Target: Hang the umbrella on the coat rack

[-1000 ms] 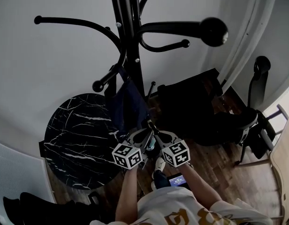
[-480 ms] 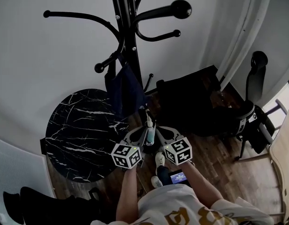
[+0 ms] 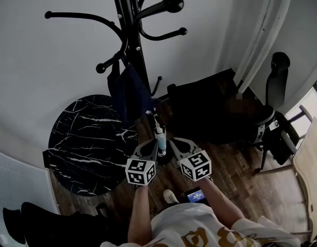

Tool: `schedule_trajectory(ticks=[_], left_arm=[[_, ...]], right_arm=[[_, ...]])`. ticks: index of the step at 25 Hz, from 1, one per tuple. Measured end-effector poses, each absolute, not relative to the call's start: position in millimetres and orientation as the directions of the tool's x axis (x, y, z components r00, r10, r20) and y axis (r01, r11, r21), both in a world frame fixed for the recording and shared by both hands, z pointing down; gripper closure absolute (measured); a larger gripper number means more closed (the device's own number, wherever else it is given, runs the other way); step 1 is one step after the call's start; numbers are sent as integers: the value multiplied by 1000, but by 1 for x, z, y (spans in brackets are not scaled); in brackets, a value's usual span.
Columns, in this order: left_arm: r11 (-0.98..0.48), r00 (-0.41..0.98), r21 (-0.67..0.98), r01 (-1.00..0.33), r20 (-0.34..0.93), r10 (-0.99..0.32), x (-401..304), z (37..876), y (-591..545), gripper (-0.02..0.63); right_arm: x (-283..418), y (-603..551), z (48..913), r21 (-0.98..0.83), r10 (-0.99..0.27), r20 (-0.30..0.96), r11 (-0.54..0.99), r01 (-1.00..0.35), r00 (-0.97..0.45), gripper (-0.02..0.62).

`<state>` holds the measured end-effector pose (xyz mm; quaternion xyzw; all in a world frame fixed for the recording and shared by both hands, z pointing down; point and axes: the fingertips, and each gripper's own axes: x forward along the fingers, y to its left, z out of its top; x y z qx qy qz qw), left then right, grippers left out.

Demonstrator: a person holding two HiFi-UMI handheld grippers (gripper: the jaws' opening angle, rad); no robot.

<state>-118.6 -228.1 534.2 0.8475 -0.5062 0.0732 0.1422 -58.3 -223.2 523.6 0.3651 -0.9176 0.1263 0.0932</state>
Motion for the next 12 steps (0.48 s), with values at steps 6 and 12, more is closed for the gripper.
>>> schedule_trajectory(ticks=[6, 12], left_arm=[[-391, 414, 137, -910, 272, -869, -109, 533, -209, 586], [-408, 447, 193, -892, 261, -855, -90, 520, -182, 586]], right_arm=[[-46, -204, 517, -193, -622, 236, 723, -663, -747, 583], [-29, -177, 505, -184, -606, 210, 746, -640, -767, 583]])
